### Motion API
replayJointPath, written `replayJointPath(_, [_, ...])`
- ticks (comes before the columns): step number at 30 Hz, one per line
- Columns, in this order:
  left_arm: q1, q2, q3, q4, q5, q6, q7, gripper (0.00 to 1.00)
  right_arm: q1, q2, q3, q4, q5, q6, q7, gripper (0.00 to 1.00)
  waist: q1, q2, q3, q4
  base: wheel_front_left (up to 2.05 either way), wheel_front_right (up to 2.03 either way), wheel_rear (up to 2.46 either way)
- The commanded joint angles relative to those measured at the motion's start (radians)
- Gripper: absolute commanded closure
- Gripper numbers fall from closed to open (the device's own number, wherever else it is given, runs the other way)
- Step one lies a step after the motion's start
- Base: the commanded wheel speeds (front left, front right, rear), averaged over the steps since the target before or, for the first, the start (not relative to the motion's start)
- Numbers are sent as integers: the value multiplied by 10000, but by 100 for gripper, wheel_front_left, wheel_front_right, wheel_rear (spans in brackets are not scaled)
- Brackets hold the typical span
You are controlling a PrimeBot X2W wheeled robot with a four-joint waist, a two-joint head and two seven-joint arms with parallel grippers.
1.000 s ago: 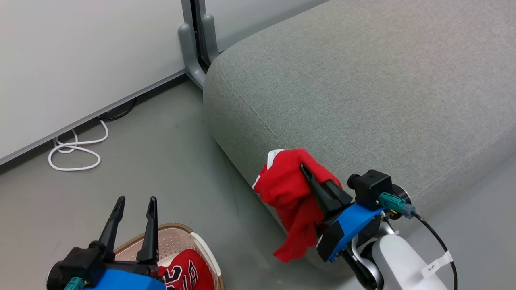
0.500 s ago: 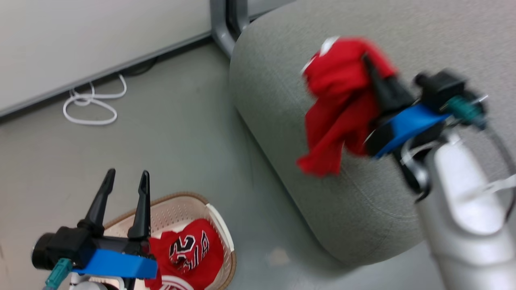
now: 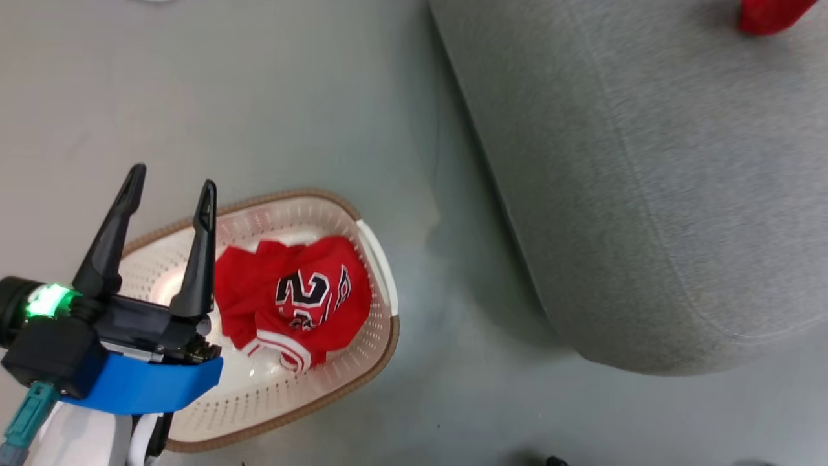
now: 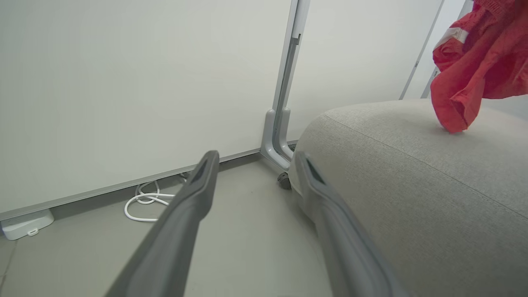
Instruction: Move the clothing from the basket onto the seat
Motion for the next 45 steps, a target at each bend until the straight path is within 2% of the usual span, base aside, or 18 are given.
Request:
replayJointPath(1, [-209,114,-3,-287,87,9,-24,0,-309,-132,-424,424,33,1,7,100,-3,0,1231,480,0,0,0])
replayJointPath(7, [-326,157,-118,-927,236,151,171,0,-506,-100,-1881,2080,-7,-1,-70,100,-3,0,1878,647,0,0,0])
replayJointPath(11, [-350,180,-159,-1140,253,194,218,0,-456,189,-2582,3052,-412,1,-117,100,-3,0,2013,742,0,0,0])
replayJointPath(12, [-332,180,-177,-1152,253,184,218,0,-450,191,-2697,3245,-521,-1,-138,97,-3,0,2016,763,0,0,0])
replayJointPath(13, [-308,173,-198,-1141,242,188,220,0,-445,196,-2822,3424,-635,-1,-184,64,-3,0,2009,786,0,0,0])
replayJointPath(14, [-292,161,-221,-1108,229,188,215,0,-457,236,-2878,3575,-758,-1,-231,2,-3,0,1978,812,0,0,0])
replayJointPath(15, [-270,143,-244,-1068,210,191,205,0,-464,239,-2931,3703,-898,-1,-291,0,-3,0,1936,832,0,0,0])
replayJointPath(21, [-265,-62,-325,-686,33,185,93,0,-323,289,-2843,4230,-1545,-1,-640,0,-3,0,1325,925,0,0,0])
replayJointPath(34, [66,-1088,-296,856,-431,85,-32,0,1413,503,-2001,4745,-1858,-1,-1275,0,-3,0,-1502,1245,0,0,0])
replayJointPath(39, [470,-1634,71,1538,-517,47,-35,0,2430,779,-1352,4563,-1805,-1,-1491,0,-3,0,-2721,1306,0,0,0])
replayJointPath(45, [1130,-2163,738,2161,-478,30,-35,0,3854,1522,-165,3776,-1146,-1,-2026,0,-3,0,-3881,1337,0,0,0])
